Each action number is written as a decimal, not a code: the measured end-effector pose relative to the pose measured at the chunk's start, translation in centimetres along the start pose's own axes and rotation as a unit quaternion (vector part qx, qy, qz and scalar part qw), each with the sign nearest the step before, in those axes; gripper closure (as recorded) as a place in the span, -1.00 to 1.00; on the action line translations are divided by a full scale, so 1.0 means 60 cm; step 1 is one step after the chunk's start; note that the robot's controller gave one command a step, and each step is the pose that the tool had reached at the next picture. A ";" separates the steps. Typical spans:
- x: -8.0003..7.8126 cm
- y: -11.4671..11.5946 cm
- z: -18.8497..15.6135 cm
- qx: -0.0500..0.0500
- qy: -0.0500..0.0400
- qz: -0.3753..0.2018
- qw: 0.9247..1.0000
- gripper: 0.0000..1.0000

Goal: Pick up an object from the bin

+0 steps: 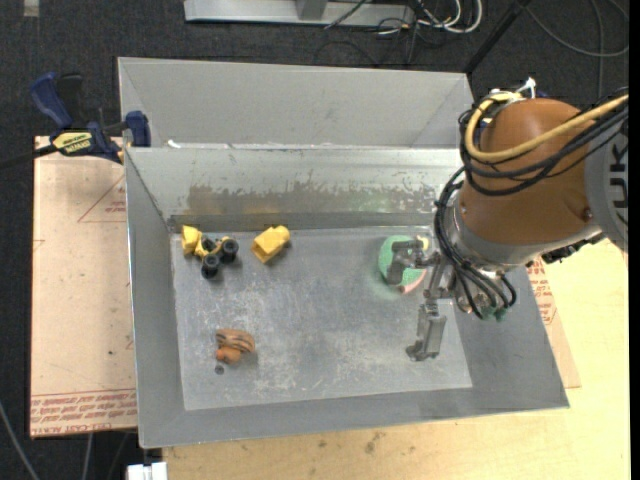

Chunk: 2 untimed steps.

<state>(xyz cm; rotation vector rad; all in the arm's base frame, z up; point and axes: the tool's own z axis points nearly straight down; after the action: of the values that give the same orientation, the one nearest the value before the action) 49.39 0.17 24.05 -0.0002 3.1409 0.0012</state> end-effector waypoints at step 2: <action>-0.061 -0.009 0.110 -0.001 -0.001 0.034 0.999 -1.00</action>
Offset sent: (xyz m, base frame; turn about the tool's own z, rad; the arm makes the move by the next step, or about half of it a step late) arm 0.0315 -0.0101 -0.0720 0.0770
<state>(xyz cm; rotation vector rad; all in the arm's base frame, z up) 53.05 -0.38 17.43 0.1060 3.1369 0.0029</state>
